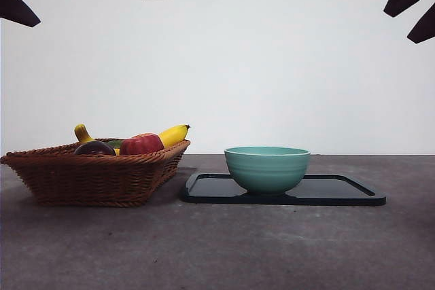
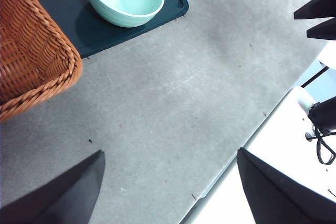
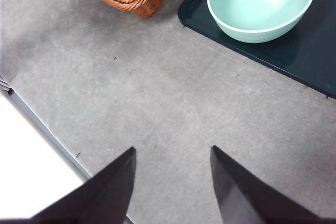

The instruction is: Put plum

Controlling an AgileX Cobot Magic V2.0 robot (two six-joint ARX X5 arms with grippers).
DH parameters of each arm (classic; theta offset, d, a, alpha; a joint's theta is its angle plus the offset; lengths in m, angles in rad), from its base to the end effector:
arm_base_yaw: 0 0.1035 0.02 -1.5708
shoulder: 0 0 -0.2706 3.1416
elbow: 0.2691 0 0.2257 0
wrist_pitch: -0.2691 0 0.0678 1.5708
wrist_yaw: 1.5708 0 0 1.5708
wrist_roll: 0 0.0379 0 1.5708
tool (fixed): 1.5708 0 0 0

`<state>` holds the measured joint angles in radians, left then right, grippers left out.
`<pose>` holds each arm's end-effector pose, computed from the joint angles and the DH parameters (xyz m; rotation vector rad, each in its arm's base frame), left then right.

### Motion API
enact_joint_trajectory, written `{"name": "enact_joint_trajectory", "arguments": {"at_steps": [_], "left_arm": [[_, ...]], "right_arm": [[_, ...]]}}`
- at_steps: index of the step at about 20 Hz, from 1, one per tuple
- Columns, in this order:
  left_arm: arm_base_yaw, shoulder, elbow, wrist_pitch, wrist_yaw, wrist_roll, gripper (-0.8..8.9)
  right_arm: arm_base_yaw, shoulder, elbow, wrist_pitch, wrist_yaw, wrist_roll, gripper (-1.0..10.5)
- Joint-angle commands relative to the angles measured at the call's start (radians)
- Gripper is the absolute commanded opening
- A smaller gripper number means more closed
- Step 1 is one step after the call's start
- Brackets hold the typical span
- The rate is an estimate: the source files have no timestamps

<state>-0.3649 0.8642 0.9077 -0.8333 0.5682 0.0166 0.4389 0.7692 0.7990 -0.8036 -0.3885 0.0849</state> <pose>0.1135 -0.0652 0.3079 -0.0684 0.8062 -0.8893 0.0979 0.0618 0.2863 0.0558 0.8278 0.7504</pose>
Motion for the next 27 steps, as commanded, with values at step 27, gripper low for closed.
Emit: {"name": "enact_joint_trajectory", "arguments": {"at_steps": [27], "left_arm": [[-0.005,0.005,0.019,0.011,0.005,0.009,4.00]], "right_arm": [[-0.122,0.806,0.526,0.132,0.161,0.090,2.8]]}}
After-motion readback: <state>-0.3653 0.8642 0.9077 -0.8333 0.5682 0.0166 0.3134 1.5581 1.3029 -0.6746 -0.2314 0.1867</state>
